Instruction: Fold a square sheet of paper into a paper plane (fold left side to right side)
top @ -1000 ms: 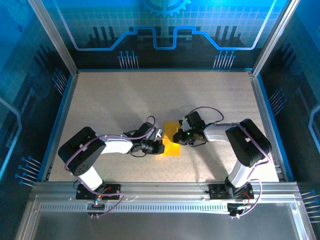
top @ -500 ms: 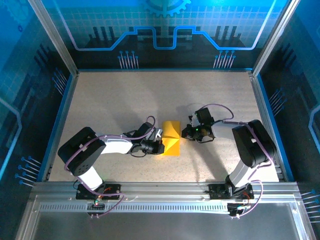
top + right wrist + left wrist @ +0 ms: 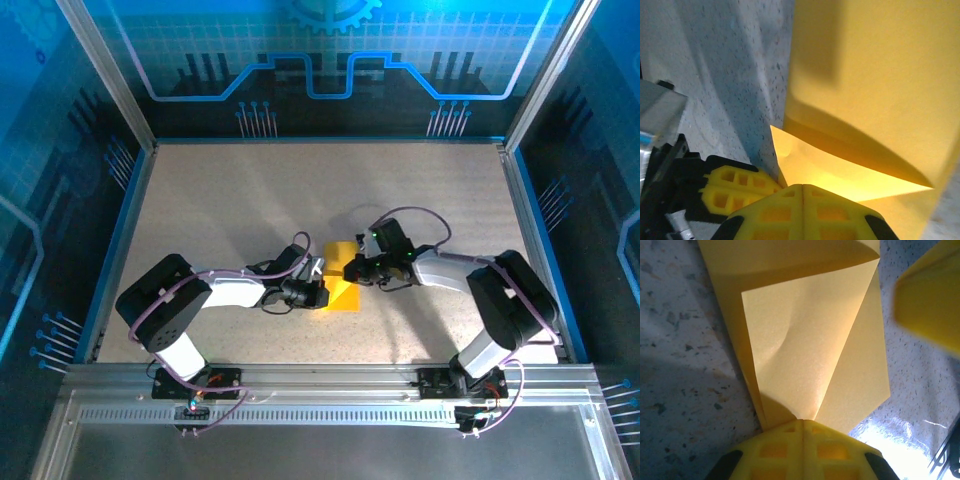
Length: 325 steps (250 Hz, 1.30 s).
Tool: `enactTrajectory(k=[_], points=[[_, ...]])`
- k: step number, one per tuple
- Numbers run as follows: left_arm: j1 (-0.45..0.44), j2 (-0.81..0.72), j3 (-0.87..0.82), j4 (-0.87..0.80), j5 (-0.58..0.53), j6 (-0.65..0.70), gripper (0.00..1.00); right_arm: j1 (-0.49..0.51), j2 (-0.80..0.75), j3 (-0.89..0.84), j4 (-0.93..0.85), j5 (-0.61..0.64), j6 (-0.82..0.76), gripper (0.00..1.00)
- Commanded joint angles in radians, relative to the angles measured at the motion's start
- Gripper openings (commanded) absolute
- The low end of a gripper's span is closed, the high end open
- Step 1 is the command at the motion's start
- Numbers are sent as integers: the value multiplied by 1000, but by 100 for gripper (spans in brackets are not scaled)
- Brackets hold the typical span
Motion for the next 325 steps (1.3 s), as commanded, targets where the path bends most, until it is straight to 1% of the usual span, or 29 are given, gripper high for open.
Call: enactTrajectory(k=[1,36,90,132,170,203,251,276,325], points=[[-6,29,-15,-140,-43,-2,0,15,59,36,32,-10,29,0],[-6,9,-13,-138,-42,-5,0,7,99,38,1,22,22,0],[-6,-43,23,-171,-35,3,0,-17,106,12,-44,64,4,0],[-6,-65,69,-190,-13,23,0,-22,114,-1,-44,62,5,0],[-7,-29,100,-152,36,24,0,-21,114,-4,-31,51,11,0],[-9,-5,114,-116,45,21,0,-20,115,-1,-32,50,12,0],[-13,34,151,-114,56,34,0,-17,118,4,-41,50,9,0],[-17,66,170,-113,58,41,0,-16,122,5,-44,51,8,0],[-20,106,186,-110,25,50,0,-11,132,13,-46,49,8,0]])
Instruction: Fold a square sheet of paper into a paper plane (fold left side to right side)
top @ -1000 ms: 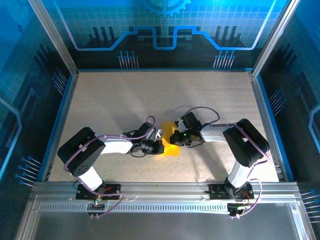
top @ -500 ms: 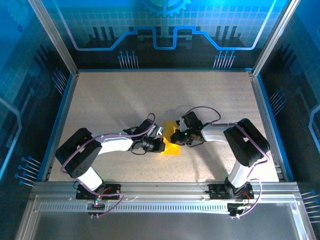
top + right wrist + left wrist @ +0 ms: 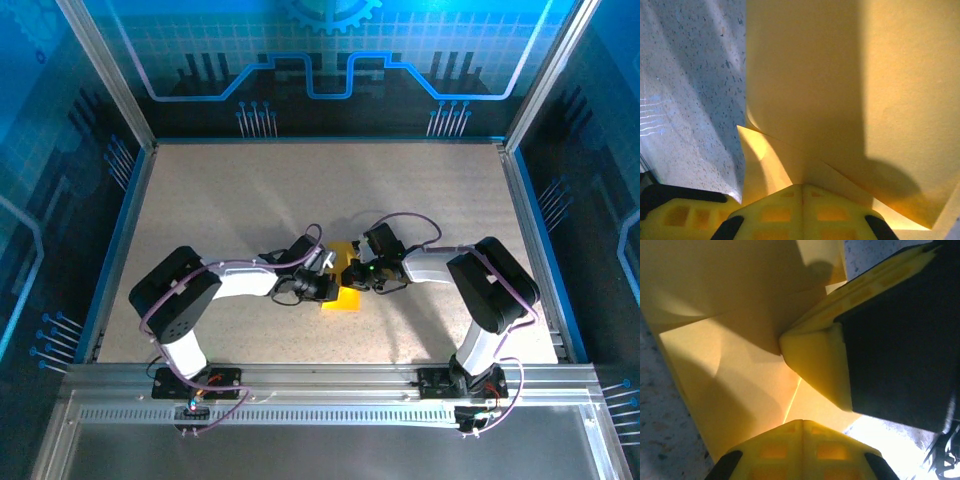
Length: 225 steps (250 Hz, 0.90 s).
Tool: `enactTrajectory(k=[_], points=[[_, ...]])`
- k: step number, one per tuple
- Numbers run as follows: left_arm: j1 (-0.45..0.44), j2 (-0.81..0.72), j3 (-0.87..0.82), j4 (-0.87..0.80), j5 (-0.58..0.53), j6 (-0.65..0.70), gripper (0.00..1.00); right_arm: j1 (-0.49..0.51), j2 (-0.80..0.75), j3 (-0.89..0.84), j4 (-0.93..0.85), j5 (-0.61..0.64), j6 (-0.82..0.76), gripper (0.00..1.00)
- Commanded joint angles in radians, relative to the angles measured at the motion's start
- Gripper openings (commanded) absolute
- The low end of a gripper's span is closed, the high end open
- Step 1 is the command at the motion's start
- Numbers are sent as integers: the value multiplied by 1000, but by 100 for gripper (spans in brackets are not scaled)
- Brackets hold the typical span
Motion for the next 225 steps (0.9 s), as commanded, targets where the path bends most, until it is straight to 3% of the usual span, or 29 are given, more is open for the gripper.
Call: enactTrajectory(k=[1,105,225], points=[[-5,23,23,8,-3,31,0,-2,40,-2,-51,38,-6,0],[-6,36,17,-10,-37,40,0,-3,47,6,-77,51,-18,0],[-6,-46,-144,42,-31,8,0,-23,53,3,-98,55,-35,0]])
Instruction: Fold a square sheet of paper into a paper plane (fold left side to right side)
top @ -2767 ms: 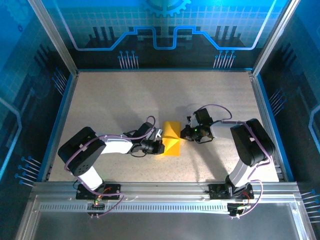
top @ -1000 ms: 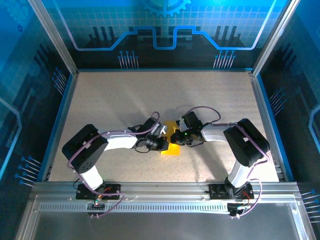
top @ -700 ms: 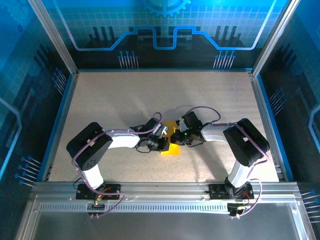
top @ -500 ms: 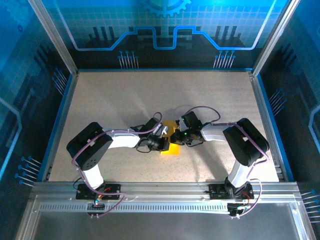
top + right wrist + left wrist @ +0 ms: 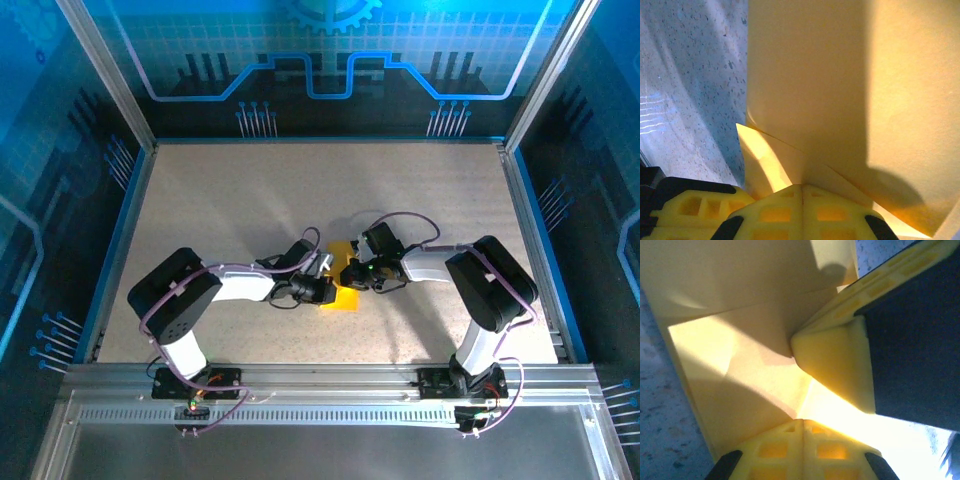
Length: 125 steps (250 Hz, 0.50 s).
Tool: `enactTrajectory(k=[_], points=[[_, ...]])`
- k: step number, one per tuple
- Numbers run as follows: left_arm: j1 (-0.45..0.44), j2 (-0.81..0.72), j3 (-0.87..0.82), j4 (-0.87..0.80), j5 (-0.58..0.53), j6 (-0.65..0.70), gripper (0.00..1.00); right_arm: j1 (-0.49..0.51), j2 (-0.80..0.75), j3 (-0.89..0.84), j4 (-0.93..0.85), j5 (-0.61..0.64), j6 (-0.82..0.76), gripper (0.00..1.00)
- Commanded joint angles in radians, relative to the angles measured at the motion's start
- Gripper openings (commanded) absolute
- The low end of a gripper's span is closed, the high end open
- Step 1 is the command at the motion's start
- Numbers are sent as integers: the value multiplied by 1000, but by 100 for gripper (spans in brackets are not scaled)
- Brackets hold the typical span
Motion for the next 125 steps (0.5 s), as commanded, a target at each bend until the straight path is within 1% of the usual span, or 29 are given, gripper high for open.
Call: enactTrajectory(k=[1,87,112,125], points=[[-5,-25,-63,-61,-7,-7,0,-23,40,-10,-90,62,-25,0],[-5,-115,-175,-34,-12,-15,0,-31,30,13,-109,55,-34,0],[-3,-138,-192,-24,-16,-25,0,-28,12,18,-96,33,-30,0],[-3,-150,-192,-22,-18,-28,2,-27,-3,18,-84,15,-24,0]])
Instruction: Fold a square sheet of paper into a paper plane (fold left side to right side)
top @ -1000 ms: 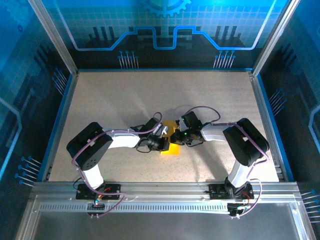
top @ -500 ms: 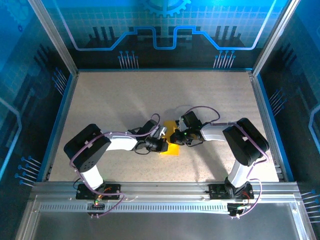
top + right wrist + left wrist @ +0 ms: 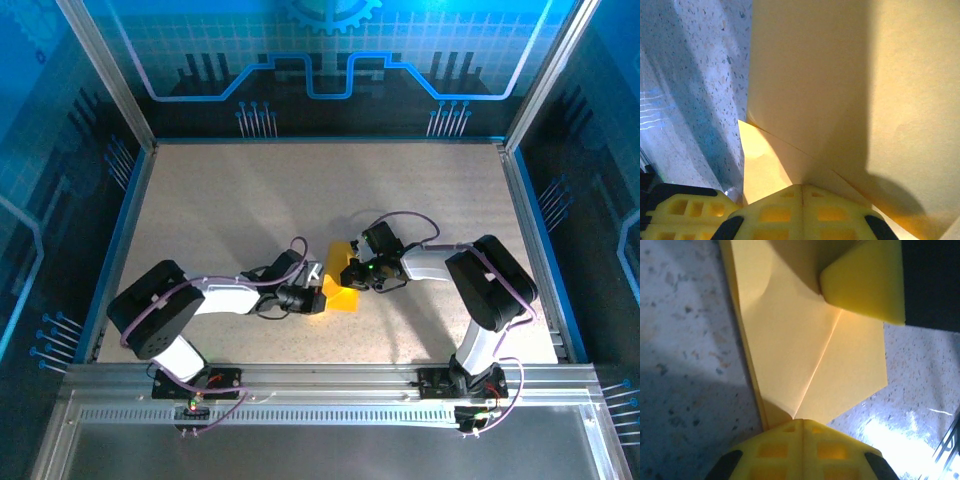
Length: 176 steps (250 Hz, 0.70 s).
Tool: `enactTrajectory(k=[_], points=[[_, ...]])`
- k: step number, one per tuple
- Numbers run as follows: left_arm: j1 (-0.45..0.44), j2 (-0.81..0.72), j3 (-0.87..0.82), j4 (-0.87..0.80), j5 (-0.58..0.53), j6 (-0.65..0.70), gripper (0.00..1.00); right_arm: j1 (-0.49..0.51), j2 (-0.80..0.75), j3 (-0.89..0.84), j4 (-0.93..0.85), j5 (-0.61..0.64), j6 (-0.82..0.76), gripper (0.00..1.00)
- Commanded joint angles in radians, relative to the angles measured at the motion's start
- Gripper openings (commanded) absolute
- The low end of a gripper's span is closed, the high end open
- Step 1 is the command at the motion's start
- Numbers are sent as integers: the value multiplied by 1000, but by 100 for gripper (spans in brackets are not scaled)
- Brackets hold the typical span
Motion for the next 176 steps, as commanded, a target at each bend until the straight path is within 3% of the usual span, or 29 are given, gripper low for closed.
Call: enactTrajectory(k=[1,33,48,93,131,176], points=[[-4,-25,-36,-75,-15,-21,2,-22,-7,4,-52,28,-8,0],[6,-63,-21,-71,-14,-23,14,-19,-66,-5,12,-30,20,0],[17,-85,-10,-71,-11,-17,21,-18,-99,-9,24,-38,25,5],[71,-123,29,-73,5,26,47,-37,-225,-34,-30,19,-4,31],[110,-103,80,-72,35,76,55,-77,-349,-96,-72,67,-25,53],[132,-21,149,-69,55,117,56,-109,-481,-175,-85,69,-34,84]])
